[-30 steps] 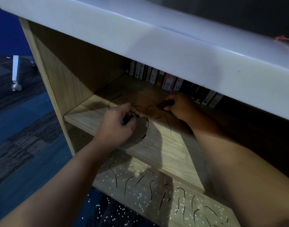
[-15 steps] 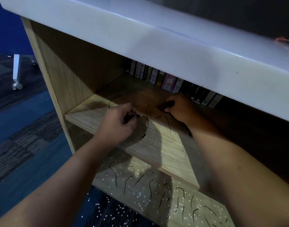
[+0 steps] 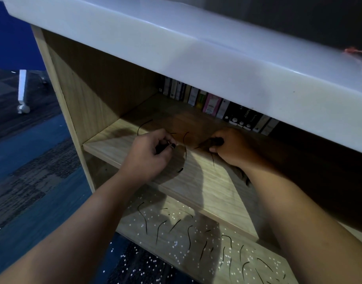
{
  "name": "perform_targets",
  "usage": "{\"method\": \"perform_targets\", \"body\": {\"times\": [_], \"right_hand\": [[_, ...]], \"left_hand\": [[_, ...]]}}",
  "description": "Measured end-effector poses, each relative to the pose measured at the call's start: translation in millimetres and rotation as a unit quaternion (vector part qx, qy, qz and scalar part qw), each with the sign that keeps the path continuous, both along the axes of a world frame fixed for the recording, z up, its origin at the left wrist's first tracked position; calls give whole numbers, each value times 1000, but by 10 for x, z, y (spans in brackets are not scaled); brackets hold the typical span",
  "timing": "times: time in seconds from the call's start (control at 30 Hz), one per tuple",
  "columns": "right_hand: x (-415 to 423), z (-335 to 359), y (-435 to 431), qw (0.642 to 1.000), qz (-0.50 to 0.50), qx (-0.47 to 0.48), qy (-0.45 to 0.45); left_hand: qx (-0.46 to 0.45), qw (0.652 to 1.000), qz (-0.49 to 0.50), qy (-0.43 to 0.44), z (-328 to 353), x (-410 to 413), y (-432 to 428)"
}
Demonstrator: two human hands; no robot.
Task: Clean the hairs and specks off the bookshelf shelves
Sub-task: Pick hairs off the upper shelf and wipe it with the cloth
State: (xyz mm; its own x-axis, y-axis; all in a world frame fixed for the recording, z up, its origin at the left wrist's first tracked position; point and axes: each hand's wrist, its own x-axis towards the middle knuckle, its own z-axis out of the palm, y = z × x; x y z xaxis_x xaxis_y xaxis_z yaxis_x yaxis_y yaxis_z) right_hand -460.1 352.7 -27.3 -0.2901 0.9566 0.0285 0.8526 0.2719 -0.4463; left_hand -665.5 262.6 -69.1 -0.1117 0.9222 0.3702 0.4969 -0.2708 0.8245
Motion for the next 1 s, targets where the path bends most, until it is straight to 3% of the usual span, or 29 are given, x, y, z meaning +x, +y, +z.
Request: {"method": "perform_targets", "body": {"times": [0.33,0.57,1.0], "right_hand": [[-45,43,-44,1000,-3,1,15],[87,40,-292,999,2,-31,-26],[63,61,-272,999,-26,-34,11]], "left_hand": [[-6,1000,10,-6,7,-18,-11],[-5,1000,6,-4,13,-7,-17],[-28,999,10,-18,62,-8,-60]]}}
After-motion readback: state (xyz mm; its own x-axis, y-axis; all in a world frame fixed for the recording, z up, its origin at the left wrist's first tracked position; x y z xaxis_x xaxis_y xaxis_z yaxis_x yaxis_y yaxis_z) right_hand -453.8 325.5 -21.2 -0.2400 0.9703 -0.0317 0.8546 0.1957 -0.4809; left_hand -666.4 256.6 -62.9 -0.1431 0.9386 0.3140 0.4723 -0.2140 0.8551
